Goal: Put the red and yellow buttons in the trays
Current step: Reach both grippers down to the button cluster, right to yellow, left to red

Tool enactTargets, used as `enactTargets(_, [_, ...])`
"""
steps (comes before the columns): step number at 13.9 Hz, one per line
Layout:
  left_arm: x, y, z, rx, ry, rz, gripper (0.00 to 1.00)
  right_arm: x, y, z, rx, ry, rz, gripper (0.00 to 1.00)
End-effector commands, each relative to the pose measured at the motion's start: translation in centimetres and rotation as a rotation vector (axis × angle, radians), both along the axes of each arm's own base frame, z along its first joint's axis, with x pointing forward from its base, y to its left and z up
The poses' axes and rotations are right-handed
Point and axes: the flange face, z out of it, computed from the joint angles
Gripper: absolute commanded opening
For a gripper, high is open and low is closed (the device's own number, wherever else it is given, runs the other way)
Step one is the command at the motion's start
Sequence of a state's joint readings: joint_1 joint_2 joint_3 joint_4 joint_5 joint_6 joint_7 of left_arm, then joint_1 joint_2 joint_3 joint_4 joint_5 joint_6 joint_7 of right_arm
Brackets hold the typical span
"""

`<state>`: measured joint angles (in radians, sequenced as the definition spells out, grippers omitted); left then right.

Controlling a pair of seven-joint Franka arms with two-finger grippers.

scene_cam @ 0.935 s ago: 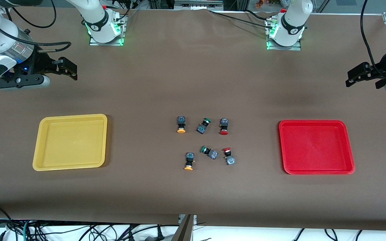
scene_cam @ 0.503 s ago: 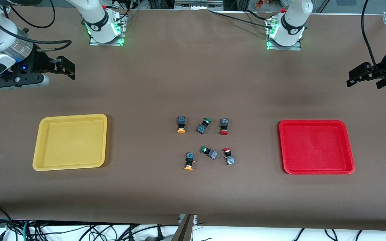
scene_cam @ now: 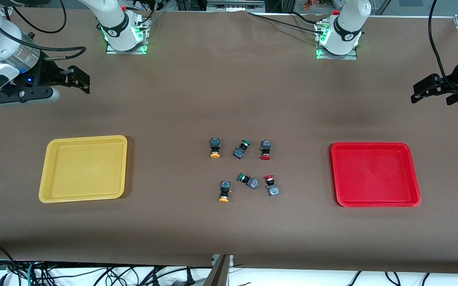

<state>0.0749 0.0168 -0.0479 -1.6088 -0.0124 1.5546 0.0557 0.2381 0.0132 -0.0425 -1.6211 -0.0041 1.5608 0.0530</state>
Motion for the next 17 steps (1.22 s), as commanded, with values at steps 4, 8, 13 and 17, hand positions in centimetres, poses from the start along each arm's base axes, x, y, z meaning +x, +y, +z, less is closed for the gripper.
enactTargets(4, [4.9,-8.0,-9.1,-0.029,0.085,-0.141,1.0,1.6,5.4,-5.4,0.062,0.065,0.018,1.0])
enactTargets(8, [8.7,-13.8,-16.6,-0.086,0.06,-0.081,1.0,3.8,15.8,-15.7,0.051,0.041,-0.037,1.0])
enactTargets(13, [7.7,-25.3,-27.5,-0.129,0.103,-0.189,1.0,2.2,29.3,-31.3,0.086,-0.059,-0.148,1.0])
enactTargets(17, [5.1,-30.1,-34.5,-0.09,0.095,-0.192,1.0,0.4,34.5,-37.5,0.107,-0.106,-0.144,1.0])
